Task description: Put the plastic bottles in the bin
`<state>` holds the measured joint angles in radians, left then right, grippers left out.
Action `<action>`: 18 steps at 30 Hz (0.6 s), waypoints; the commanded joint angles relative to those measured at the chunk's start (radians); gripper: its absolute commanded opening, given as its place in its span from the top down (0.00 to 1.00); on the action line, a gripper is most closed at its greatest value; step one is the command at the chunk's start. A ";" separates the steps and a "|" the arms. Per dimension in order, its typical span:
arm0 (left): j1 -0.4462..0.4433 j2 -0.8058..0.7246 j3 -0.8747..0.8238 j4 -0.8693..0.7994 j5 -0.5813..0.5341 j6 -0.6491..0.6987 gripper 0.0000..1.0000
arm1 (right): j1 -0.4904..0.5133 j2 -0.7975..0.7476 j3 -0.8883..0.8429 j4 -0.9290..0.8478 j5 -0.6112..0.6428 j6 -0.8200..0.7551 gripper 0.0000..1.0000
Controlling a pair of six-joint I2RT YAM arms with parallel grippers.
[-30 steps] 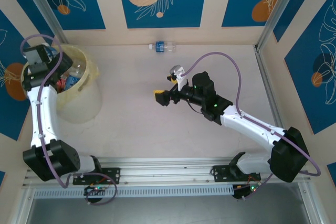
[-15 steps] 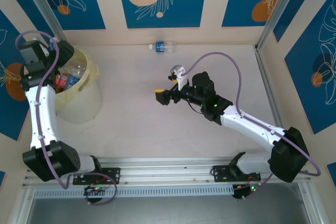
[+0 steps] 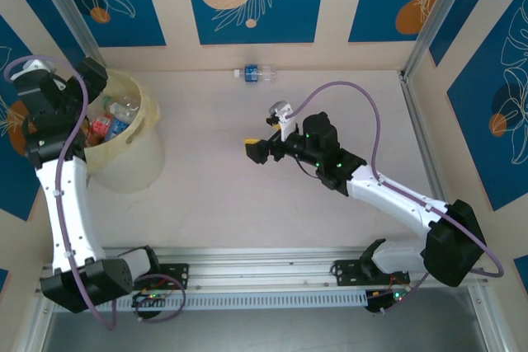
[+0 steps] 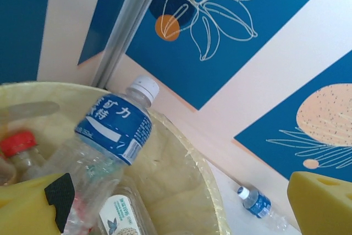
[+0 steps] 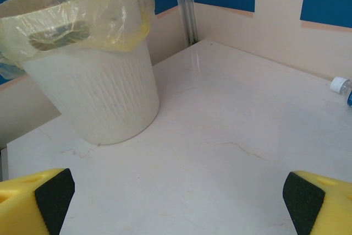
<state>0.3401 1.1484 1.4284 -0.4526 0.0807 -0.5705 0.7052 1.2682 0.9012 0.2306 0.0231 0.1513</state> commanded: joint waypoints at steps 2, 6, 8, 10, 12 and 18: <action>-0.001 0.025 -0.036 0.022 0.013 -0.009 0.00 | -0.010 -0.018 -0.010 0.003 0.010 -0.006 0.01; -0.001 0.158 0.010 0.005 0.116 0.034 0.00 | -0.013 -0.016 -0.008 0.001 0.006 -0.006 0.00; -0.001 0.226 0.054 -0.026 0.097 0.058 0.00 | -0.015 -0.018 -0.008 -0.003 0.005 -0.004 0.00; -0.001 0.278 0.077 -0.010 0.121 0.091 0.00 | -0.016 -0.021 -0.008 -0.006 0.003 0.000 0.00; -0.004 0.327 0.096 0.004 0.173 0.123 0.00 | -0.016 -0.022 -0.011 -0.008 0.006 0.004 0.00; -0.010 0.300 0.038 0.084 0.300 0.200 0.00 | -0.019 -0.035 -0.025 -0.010 0.016 0.017 0.00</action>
<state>0.3386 1.4994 1.4891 -0.4385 0.2550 -0.4435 0.6914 1.2652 0.8989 0.2207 0.0231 0.1593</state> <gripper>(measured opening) 0.999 0.995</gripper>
